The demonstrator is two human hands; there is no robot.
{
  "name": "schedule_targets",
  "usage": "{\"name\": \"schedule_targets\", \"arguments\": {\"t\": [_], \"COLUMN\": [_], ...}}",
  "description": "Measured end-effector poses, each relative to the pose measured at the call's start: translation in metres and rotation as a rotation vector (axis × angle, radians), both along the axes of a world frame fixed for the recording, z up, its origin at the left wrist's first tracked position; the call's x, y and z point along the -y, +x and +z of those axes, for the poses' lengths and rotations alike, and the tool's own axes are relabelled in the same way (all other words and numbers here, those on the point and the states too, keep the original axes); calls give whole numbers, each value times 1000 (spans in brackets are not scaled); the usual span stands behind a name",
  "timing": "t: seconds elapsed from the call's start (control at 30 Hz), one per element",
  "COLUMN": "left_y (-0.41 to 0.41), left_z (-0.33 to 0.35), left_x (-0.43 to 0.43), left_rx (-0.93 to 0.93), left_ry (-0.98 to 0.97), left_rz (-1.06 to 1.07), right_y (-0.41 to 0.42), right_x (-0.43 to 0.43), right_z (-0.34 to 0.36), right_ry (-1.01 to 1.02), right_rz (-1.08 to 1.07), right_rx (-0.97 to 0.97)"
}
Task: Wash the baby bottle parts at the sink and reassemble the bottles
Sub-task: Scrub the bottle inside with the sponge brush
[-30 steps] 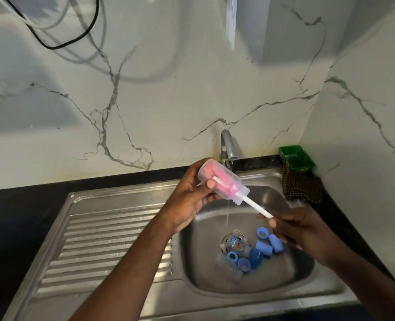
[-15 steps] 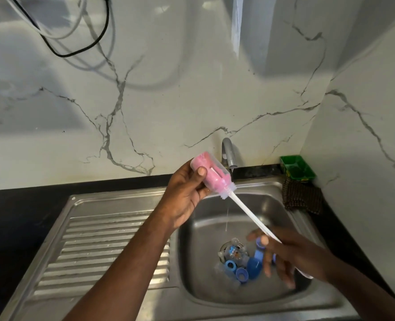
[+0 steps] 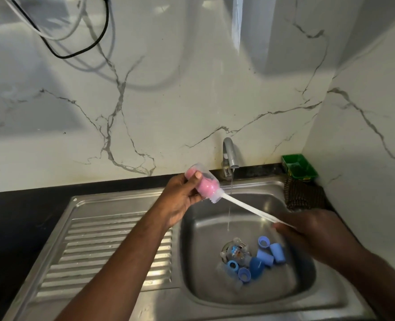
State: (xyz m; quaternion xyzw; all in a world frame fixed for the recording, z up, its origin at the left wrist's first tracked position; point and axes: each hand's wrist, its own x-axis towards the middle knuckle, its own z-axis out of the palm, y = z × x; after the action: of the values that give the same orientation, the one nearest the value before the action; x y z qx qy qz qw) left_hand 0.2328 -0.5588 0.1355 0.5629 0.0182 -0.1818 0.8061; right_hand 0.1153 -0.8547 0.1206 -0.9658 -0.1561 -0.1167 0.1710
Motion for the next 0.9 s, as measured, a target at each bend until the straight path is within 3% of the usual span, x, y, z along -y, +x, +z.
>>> {"name": "schedule_targets", "arguments": {"t": [0.03, 0.07, 0.1, 0.2, 0.27, 0.33, 0.5, 0.53, 0.67, 0.7, 0.77, 0.83, 0.9], "left_y": [0, 0, 0, 3, 4, 4, 3, 2, 5, 6, 7, 8, 8], "left_z": [-1, -1, -1, 7, 10, 11, 13, 13, 9, 7, 7, 10, 13], "left_x": [0, 0, -2, -5, -8, -10, -14, -15, -16, -16, -17, -18, -18], "left_rx": [-13, -28, -40, -21, 9, 29, 16, 16, -61, -85, -92, -41, 29], "left_ry": [-24, -77, -151, -346, -350, -334, -231, -173, -22, -40, -135, -205, -237], "left_rz": [28, 49, 62, 50, 48, 40, 3, 1, 86, 117, 134, 107, 49], "right_y": [0, 2, 1, 2, 2, 3, 7, 7, 11, 9, 4, 3, 0], "right_x": [-2, -4, -12, -31, -31, -28, -14, -10, -3, -9, -27, -38, -48], "right_z": [1, -5, -4, -7, -7, -1, 7, 6, 11, 10, 9, -3, -12], "right_ry": [-114, -114, -6, 750, 1046, 1041, 729, 627, -103, -148, 2, 290, 549], "right_rz": [-7, -15, -17, -14, -57, 34, 158, 158, 142, 112, 10, -45, -67], "right_rx": [105, 169, 100, -318, -572, -592, -438, -361, 204, 256, 138, -178, -359]}}
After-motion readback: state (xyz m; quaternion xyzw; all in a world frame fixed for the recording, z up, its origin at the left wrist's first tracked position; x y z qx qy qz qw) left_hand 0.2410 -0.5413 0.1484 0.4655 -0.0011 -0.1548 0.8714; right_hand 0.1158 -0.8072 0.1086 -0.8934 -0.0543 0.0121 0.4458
